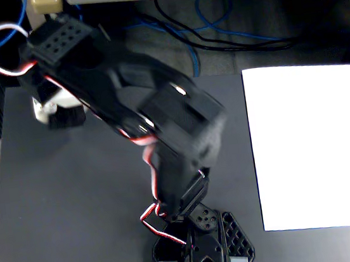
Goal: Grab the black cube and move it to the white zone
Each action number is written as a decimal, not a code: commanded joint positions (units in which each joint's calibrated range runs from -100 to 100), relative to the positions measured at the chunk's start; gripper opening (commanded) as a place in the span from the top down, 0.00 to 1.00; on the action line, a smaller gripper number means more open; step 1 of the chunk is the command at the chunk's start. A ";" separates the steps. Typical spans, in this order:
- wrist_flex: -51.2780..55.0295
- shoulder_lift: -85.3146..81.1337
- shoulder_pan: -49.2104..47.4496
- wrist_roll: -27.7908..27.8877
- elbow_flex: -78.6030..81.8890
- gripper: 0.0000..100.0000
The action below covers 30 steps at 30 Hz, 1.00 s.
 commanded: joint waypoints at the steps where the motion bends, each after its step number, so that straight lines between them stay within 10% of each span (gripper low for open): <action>1: 9.96 -19.73 -0.20 -4.31 -2.95 0.99; 16: 34.49 -68.45 33.06 -7.56 -2.04 0.99; 30: 16.91 -76.93 59.77 -8.71 17.54 0.99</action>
